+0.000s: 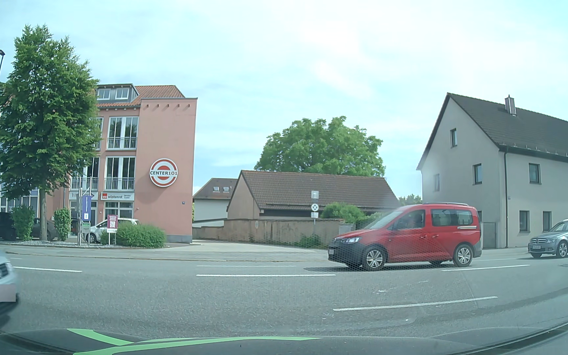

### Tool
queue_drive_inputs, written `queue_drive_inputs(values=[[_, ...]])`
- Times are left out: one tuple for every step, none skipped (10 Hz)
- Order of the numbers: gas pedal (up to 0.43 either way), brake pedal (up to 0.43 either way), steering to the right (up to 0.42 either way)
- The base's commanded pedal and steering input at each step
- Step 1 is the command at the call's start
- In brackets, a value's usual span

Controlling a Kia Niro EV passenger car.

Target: Follow the waypoints while adhering to traffic rules and regulations

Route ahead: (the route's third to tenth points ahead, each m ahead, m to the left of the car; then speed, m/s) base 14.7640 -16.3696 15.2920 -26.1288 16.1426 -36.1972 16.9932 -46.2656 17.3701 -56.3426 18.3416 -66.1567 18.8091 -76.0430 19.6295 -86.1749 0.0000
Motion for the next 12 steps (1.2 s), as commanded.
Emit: queue_drive_inputs(values=[[0.0, 0.287, 0.241], [0.0, 0.287, 0.241], [0.0, 0.287, 0.241], [0.0, 0.287, 0.241], [0.0, 0.287, 0.241], [0.0, 0.287, 0.241], [0.0, 0.287, 0.241], [0.0, 0.287, 0.241], [0.0, 0.287, 0.241], [0.0, 0.287, 0.241], [0.0, 0.287, 0.241], [0.0, 0.287, 0.241]])
